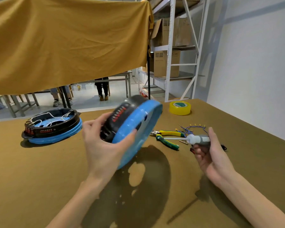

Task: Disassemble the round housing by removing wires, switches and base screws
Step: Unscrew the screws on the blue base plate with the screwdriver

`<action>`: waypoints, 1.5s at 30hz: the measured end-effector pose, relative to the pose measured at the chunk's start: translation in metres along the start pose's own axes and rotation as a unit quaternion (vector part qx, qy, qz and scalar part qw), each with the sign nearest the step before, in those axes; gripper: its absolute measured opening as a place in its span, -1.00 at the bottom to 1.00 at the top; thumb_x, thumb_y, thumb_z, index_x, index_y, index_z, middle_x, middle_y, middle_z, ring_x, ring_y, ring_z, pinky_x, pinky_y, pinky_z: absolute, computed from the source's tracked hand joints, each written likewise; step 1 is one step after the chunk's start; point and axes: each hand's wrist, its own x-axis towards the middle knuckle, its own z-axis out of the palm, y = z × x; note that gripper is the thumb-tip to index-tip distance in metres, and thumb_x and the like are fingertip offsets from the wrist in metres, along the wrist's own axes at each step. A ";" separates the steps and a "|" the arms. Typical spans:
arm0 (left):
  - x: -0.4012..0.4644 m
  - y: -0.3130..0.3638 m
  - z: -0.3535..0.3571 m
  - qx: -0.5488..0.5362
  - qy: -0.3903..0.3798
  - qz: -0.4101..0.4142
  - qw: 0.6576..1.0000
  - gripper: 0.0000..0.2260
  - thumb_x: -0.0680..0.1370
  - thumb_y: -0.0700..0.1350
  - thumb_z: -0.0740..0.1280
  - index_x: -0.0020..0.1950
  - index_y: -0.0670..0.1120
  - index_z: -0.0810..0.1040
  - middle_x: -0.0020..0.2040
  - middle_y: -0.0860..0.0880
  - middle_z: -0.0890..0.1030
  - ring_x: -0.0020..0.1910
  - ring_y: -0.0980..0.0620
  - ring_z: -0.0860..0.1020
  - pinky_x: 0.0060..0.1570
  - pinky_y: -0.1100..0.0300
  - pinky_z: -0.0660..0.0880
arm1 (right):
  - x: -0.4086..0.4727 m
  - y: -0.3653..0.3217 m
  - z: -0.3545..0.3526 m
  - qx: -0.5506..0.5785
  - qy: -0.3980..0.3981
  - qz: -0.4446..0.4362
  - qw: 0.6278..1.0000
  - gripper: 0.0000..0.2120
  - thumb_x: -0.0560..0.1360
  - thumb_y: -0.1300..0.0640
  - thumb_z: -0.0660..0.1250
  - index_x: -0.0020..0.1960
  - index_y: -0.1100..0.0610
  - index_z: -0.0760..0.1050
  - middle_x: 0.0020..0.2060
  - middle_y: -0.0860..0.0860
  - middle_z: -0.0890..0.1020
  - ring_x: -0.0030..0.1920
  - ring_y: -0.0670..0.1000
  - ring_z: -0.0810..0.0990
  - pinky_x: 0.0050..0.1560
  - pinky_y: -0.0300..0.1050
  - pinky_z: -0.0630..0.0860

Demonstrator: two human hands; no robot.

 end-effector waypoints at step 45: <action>-0.009 -0.041 -0.009 -0.288 -0.151 -0.445 0.834 -0.48 0.37 0.46 0.40 0.04 0.09 0.75 0.06 -0.12 0.75 0.02 -0.14 0.73 0.19 -0.16 0.62 | -0.044 0.009 0.096 -0.270 -0.240 -0.446 0.819 -0.76 0.58 -0.11 0.36 0.01 0.07 0.53 -0.19 0.00 0.67 -0.29 0.11 0.71 -0.30 -0.15 0.65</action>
